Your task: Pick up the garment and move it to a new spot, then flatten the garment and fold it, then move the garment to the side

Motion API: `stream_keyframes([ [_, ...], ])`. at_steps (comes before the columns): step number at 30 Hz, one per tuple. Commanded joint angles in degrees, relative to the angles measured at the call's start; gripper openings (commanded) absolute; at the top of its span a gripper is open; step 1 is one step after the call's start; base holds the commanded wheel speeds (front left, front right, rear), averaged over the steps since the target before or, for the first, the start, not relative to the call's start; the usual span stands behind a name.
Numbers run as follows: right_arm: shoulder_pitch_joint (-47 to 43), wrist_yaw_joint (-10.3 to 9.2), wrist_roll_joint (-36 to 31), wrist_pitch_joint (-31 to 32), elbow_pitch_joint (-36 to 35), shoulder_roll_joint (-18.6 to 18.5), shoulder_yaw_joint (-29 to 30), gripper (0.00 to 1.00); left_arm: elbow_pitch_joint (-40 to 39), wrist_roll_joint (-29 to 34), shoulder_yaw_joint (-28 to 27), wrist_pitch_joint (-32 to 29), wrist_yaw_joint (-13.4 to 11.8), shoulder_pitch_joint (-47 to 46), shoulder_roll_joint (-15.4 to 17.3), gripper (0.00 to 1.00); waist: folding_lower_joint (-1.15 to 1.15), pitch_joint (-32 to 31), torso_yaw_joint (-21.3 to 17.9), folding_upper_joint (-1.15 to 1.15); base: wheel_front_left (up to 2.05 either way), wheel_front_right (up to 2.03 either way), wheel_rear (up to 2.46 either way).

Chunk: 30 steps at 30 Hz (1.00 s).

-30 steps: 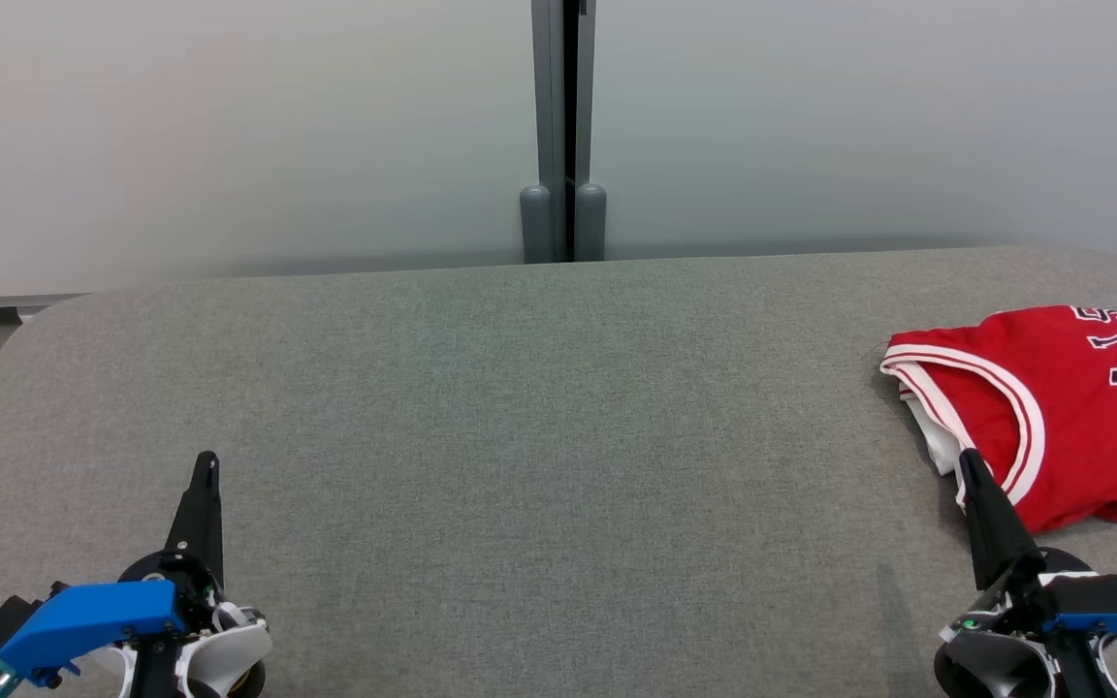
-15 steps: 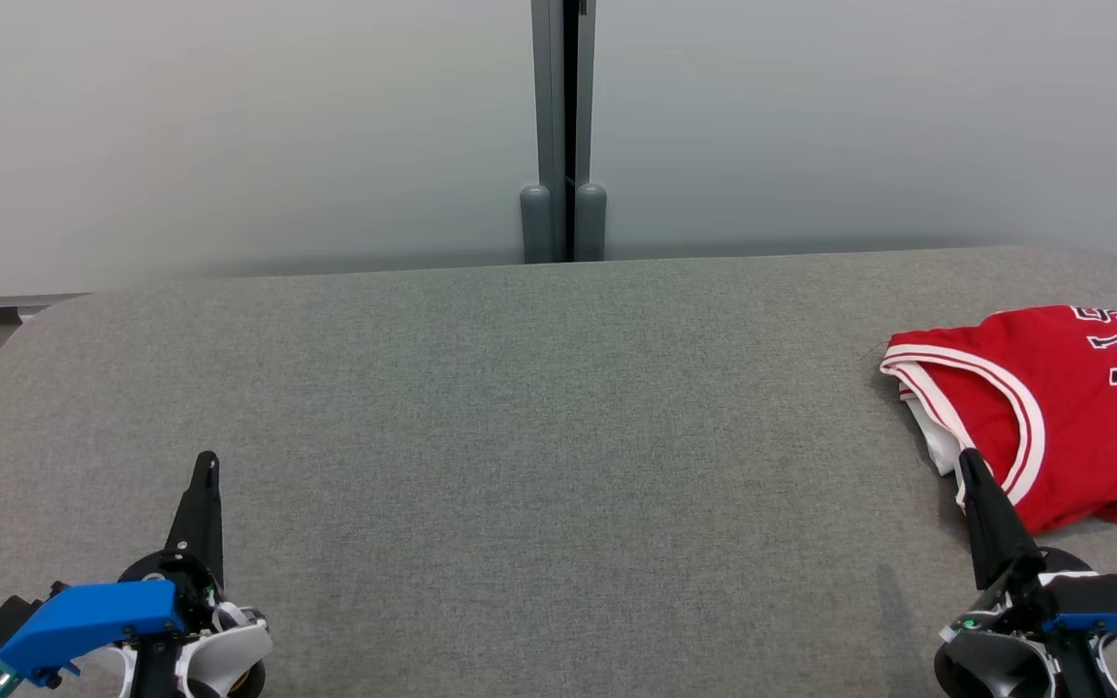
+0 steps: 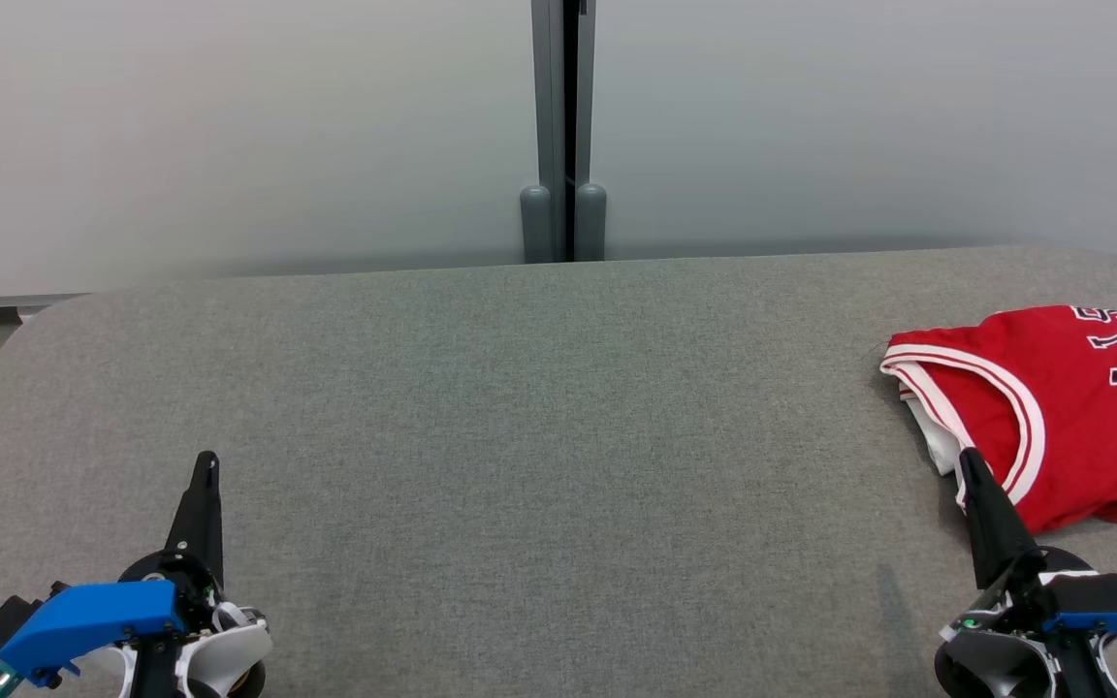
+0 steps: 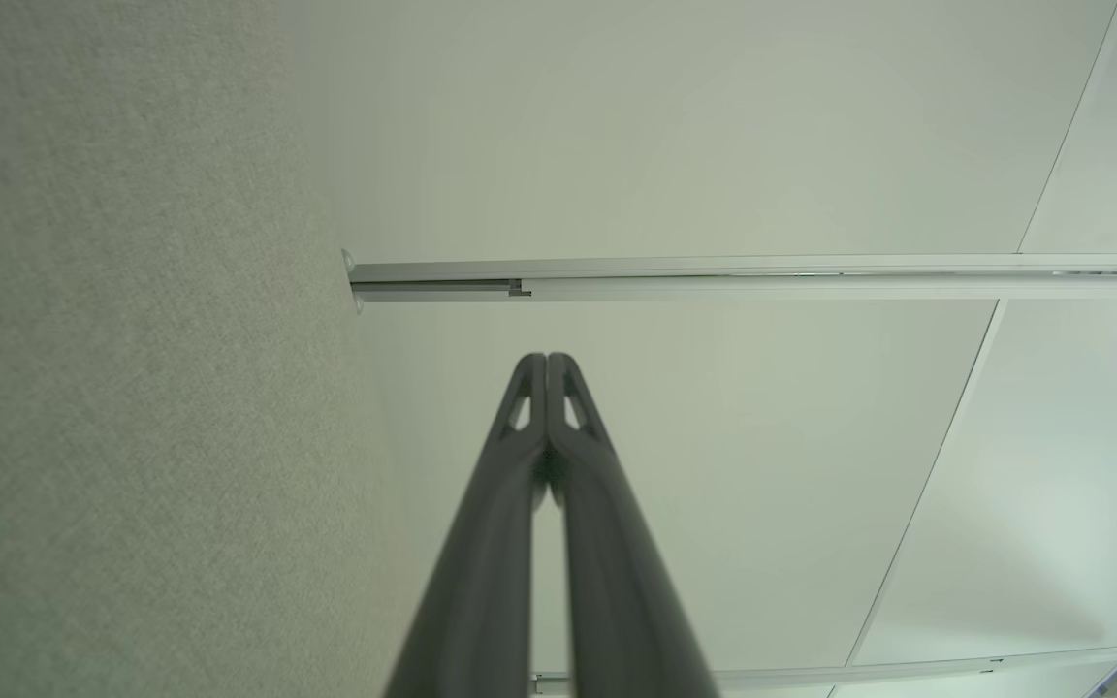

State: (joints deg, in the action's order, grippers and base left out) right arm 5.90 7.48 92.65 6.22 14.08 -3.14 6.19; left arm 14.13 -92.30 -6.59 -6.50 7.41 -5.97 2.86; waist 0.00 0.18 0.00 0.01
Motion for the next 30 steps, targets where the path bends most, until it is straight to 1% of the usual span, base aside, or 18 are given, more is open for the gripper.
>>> stream_keyframes([
  [1, 0.72, 0.02, -0.11, 0.22, 0.10, 0.09, 0.18, 0.00, -0.17, -0.20, -0.15, -0.24, 0.27, -0.57, -0.08, 0.00, 0.00, 0.00, 0.00, -0.01, 0.00, 0.00, 0.00],
  [30, 0.73, 0.02, -0.25, 0.30, 0.10, 0.17, 0.28, 0.00, -0.18, -0.21, -0.14, -0.23, 0.27, -0.57, -0.08, 0.00, 0.00, 0.00, 0.00, -0.01, 0.00, 0.00, 0.00],
])
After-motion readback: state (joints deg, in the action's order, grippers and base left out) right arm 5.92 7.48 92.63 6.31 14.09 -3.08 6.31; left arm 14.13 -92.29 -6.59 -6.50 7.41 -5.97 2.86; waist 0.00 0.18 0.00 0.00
